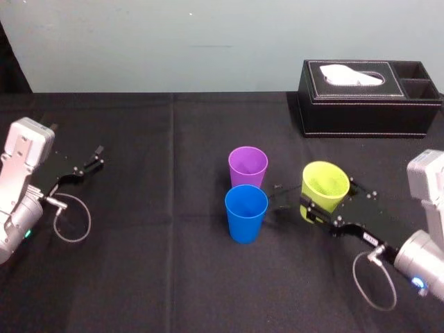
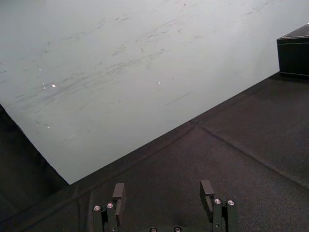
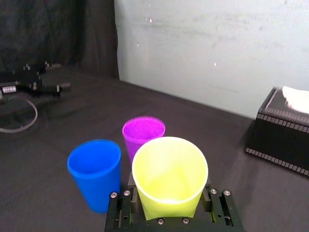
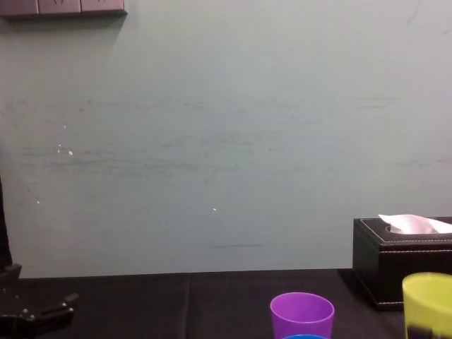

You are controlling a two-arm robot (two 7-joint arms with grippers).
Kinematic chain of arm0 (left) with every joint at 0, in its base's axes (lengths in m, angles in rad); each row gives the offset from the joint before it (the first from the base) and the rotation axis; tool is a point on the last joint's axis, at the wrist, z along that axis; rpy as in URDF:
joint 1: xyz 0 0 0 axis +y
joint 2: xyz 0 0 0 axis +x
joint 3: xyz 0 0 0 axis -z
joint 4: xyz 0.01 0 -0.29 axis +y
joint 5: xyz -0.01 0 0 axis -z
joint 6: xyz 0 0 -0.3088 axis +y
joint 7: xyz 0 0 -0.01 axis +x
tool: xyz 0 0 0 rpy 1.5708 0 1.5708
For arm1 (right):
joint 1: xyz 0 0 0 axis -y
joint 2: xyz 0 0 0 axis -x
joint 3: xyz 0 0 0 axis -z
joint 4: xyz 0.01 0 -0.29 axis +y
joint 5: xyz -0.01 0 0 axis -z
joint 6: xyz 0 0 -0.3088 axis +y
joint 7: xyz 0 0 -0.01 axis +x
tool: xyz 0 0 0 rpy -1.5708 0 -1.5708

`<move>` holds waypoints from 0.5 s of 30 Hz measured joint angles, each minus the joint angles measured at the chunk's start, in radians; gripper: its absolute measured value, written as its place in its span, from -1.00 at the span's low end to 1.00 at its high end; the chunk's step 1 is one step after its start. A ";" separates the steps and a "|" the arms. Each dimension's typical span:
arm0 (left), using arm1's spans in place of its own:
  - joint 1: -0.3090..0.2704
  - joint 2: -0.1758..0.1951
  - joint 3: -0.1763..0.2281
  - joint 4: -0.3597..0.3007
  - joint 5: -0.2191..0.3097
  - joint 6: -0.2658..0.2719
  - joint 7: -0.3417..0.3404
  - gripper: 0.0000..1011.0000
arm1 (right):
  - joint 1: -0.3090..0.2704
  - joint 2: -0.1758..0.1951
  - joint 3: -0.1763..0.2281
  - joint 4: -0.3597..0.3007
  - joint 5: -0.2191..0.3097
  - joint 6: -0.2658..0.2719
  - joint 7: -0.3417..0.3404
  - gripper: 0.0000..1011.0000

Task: Stack the three plastic cups sequentially using one hand.

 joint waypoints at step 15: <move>0.000 0.000 0.000 0.000 0.000 0.000 0.000 1.00 | 0.172 0.004 -0.031 -0.031 0.038 0.132 0.005 0.44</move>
